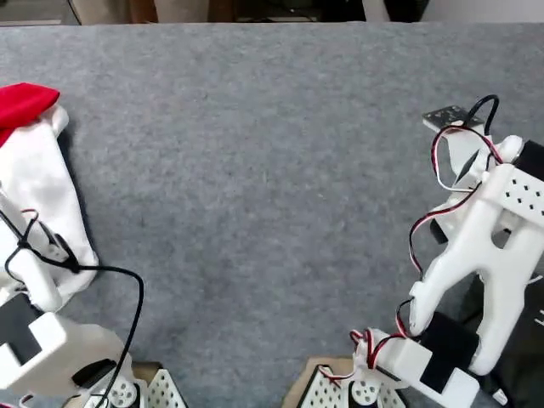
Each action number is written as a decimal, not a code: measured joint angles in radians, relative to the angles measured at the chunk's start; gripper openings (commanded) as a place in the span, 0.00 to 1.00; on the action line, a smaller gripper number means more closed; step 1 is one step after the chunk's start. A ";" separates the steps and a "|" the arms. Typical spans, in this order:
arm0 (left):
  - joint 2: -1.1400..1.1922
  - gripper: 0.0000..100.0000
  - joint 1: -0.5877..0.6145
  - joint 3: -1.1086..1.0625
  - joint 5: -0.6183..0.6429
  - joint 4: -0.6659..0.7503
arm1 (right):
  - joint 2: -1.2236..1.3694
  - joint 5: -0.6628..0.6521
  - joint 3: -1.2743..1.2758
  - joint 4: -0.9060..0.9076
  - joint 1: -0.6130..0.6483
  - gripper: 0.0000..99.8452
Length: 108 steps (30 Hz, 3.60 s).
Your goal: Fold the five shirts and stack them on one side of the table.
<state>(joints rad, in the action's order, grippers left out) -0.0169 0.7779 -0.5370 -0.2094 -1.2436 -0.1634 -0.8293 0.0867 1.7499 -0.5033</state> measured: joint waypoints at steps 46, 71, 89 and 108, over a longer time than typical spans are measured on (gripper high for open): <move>-0.201 0.22 -0.905 0.632 0.132 -0.499 | 0.000 0.003 0.104 -0.112 0.180 0.05; -0.198 0.02 -0.408 -0.315 0.031 0.482 | 0.000 0.049 0.196 -0.172 0.400 0.05; -0.477 0.02 -1.283 0.023 0.003 -0.008 | 0.000 0.031 0.196 -0.176 0.348 0.05; 0.133 0.29 -1.327 0.603 0.491 -0.112 | 0.000 -0.189 0.196 -0.103 0.009 0.05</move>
<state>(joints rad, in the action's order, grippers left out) 0.1166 -0.5493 0.0660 0.2816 -1.3556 -0.1634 -1.0180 0.2831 1.6471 -0.4941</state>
